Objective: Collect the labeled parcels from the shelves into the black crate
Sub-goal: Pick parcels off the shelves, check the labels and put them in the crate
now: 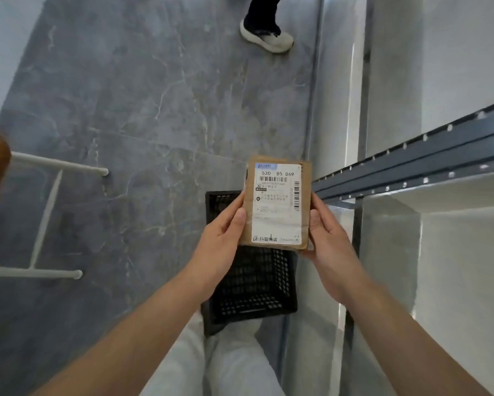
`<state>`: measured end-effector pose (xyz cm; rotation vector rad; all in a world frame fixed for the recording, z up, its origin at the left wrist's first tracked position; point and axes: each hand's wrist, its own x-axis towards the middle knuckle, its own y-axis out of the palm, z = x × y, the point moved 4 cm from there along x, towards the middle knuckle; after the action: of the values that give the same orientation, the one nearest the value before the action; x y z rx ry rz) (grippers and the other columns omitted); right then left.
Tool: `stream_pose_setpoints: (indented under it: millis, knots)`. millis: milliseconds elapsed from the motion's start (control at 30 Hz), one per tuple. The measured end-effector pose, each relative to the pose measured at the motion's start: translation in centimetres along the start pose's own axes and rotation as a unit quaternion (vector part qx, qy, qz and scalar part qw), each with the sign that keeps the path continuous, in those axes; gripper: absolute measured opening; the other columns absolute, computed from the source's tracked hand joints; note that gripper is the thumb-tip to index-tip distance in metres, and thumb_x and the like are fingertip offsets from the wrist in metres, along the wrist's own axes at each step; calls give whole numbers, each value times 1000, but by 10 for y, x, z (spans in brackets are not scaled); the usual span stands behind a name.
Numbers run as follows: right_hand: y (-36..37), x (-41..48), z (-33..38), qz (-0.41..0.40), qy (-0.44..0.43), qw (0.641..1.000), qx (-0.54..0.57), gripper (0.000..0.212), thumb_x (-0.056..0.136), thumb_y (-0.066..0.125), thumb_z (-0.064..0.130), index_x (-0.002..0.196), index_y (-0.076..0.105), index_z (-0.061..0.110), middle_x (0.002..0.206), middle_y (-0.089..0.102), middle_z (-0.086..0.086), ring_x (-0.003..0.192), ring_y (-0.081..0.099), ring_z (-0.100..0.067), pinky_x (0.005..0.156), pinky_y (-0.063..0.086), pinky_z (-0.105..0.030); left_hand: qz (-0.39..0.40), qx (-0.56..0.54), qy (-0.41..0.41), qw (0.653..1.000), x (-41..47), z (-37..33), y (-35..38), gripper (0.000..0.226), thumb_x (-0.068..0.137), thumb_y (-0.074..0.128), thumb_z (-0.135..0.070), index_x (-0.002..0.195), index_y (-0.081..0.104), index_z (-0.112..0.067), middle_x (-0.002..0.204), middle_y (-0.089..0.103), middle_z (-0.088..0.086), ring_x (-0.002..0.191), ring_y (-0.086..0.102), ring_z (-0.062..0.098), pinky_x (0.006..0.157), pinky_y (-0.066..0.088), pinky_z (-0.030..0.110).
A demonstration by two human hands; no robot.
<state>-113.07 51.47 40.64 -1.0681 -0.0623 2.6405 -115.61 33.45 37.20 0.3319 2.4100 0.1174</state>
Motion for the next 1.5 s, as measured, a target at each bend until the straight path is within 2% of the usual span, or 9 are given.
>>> stream_pose_setpoints:
  millis: [200,367,533,600,767,833,967,1233,1500]
  knots:
    - [9,113,-118,51,81,993,-75,42,108,31,30,144,38,51,128,64,15,106,63,-2,73,54,-25,-64,45,-28,997,89,126,-9,35,104,39,-40,128,46,-63,123,60,-26,116,57,-3,104,47,26]
    - [28,193,-220,109,118,981,-113,39,108,31,35,140,41,54,108,63,33,89,63,10,75,55,-25,-149,76,-89,982,161,256,-23,42,104,39,-31,141,42,-48,132,45,1,126,49,19,111,41,42]
    - [66,260,-304,98,157,981,-58,37,105,24,52,123,55,47,106,66,17,91,62,-1,72,48,-29,-173,111,-80,975,220,327,-32,49,98,38,-29,145,37,-44,133,47,-3,116,53,13,102,45,33]
    - [82,286,-327,89,157,983,-40,31,105,23,49,108,54,49,102,65,15,90,61,-4,81,45,-34,-182,117,-60,975,241,340,-36,51,97,38,-27,147,35,-38,139,49,-2,120,54,13,104,48,38]
    - [110,338,-364,81,131,988,-2,31,106,29,45,103,59,42,114,70,3,99,65,-11,93,49,-34,-180,157,-40,970,269,368,-41,58,97,38,-12,153,23,-20,152,38,5,138,40,18,117,34,40]
    - [117,350,-373,72,120,990,15,33,105,32,43,118,62,36,122,69,0,107,65,-14,100,49,-37,-170,191,-34,966,274,376,-36,61,100,36,-9,156,14,-20,161,20,4,146,26,19,121,25,41]
    - [130,354,-385,66,83,994,34,43,106,33,39,147,40,33,132,62,1,117,61,-13,106,47,-38,-168,236,-53,956,285,387,-39,65,104,32,-10,157,-5,-16,165,-11,0,152,-1,15,125,9,39]
    - [135,361,-392,75,116,990,26,52,102,35,44,153,26,38,140,57,0,124,57,-16,112,41,-43,-128,221,-51,966,287,385,-48,63,105,30,-15,157,-5,-21,165,-8,-5,152,1,13,125,10,40]
    - [151,363,-360,125,113,984,-57,46,105,32,39,150,33,36,140,55,4,121,54,-15,108,38,-38,-106,258,-41,959,307,367,-82,58,106,29,-19,157,2,-13,165,-7,5,151,-9,15,123,-3,34]
